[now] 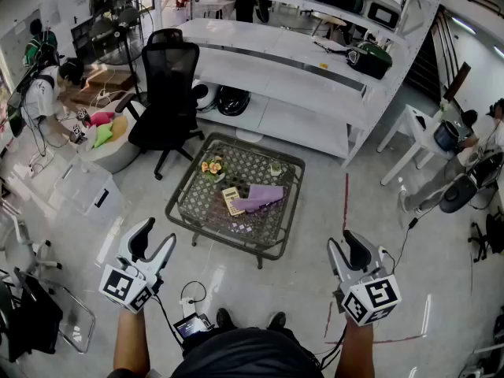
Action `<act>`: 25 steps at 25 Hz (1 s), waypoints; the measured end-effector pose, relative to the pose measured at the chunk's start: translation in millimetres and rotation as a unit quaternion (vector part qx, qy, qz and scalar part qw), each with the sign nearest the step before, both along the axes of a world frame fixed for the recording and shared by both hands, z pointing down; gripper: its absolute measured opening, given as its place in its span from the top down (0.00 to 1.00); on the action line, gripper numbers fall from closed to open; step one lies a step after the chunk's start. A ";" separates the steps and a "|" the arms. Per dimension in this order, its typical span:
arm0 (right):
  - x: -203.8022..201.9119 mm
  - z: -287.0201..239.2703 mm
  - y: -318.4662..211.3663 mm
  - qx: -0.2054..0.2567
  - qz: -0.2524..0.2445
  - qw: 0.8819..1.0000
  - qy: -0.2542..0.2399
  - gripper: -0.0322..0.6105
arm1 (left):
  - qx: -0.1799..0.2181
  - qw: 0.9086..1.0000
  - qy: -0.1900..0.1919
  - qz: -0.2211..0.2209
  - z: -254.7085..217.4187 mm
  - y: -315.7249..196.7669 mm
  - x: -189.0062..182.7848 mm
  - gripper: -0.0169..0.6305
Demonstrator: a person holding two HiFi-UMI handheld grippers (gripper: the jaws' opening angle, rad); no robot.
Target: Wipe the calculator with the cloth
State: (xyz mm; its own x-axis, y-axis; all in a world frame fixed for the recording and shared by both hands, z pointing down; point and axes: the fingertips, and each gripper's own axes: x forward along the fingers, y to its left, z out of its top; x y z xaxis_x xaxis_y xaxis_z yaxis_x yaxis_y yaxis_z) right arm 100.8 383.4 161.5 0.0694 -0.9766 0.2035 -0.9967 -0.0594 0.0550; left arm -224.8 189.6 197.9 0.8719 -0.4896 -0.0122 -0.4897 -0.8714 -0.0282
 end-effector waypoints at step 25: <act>-35.3 -6.1 -34.1 -0.008 -0.008 1.000 -0.010 0.74 | -0.018 1.000 0.020 0.013 15.8 -33.1 -19.5 0.55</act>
State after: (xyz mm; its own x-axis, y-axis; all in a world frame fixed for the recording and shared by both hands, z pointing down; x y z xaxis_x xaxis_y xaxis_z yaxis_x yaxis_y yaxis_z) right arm 65.5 349.3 155.5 0.0498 -0.9744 0.2194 -0.9984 -0.0429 0.0361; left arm -244.2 156.6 213.6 0.8832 -0.4680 -0.0302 -0.4675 -0.8837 0.0229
